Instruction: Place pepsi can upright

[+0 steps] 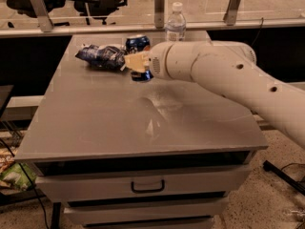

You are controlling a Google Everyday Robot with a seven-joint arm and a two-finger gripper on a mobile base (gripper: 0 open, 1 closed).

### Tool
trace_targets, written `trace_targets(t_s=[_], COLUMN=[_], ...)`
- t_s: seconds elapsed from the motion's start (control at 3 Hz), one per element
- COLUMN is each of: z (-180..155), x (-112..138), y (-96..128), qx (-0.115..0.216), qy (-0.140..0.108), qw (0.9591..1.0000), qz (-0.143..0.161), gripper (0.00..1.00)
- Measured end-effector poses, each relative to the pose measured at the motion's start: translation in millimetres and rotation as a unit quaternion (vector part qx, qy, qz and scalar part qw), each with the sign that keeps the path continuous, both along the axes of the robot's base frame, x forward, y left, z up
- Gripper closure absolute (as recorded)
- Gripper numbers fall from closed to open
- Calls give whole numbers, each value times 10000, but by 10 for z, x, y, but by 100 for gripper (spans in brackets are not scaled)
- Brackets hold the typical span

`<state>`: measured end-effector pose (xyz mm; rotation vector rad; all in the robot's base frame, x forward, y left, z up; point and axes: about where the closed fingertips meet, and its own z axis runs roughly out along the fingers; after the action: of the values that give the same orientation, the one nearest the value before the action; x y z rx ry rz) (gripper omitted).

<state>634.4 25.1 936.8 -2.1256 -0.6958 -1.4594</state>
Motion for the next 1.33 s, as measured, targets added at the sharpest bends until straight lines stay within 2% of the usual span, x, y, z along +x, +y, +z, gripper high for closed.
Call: trace_targets(t_s=[0.33,0.67,1.0,1.33], z=[-65,-124,-199,-285], x=[-15,-60,-123,-194], y=[18,27,51,77], qx=[-173,-88,72,169], qy=[-465,-703,-764,-956], qw=[9984,9967,9958,9934], qz=[272,395,507,604], gripper=[100,100,100,100])
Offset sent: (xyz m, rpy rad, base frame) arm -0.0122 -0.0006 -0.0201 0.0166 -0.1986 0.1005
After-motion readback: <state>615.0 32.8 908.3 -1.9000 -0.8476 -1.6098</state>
